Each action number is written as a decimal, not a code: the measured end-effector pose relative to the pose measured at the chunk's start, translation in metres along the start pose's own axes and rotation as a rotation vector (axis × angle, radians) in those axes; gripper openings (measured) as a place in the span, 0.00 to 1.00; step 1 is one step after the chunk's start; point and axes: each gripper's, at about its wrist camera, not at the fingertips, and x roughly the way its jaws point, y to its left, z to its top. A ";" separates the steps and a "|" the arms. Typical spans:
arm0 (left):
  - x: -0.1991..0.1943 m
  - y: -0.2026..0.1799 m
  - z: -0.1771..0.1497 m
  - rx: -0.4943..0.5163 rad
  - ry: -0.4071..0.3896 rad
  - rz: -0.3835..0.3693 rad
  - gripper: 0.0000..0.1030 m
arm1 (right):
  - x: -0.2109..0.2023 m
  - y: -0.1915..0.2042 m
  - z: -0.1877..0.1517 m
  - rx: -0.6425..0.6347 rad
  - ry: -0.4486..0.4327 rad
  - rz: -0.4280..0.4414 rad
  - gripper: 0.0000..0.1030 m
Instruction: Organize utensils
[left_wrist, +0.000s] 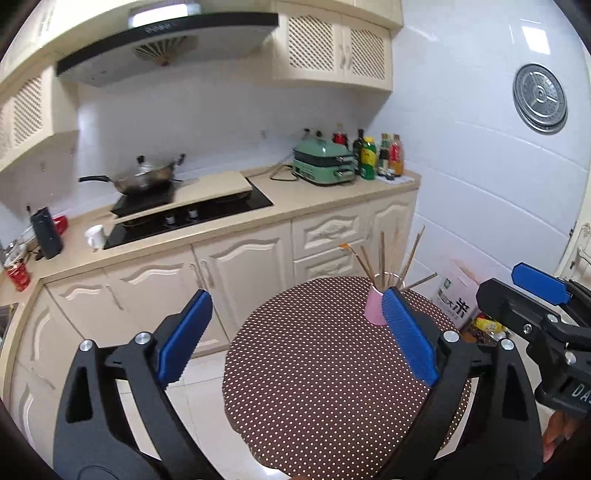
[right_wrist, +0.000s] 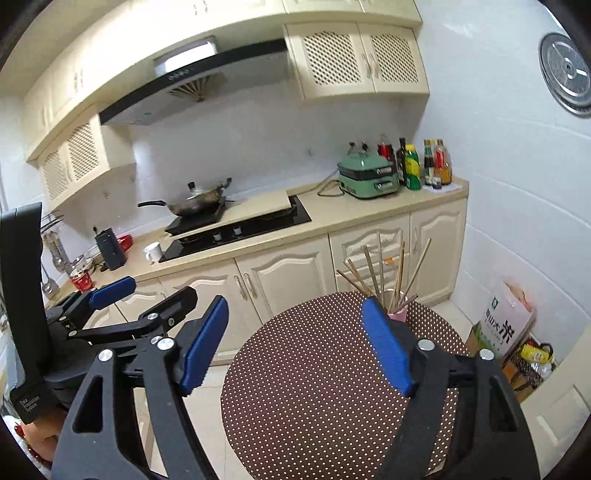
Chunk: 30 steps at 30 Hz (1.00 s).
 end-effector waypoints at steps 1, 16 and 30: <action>-0.003 -0.001 -0.001 -0.004 0.001 0.004 0.89 | -0.004 0.000 -0.001 -0.011 -0.006 0.007 0.72; -0.107 -0.045 -0.039 -0.136 -0.099 0.173 0.90 | -0.085 -0.010 -0.021 -0.150 -0.064 0.090 0.85; -0.168 -0.070 -0.054 -0.135 -0.153 0.259 0.92 | -0.132 -0.012 -0.031 -0.189 -0.141 0.131 0.91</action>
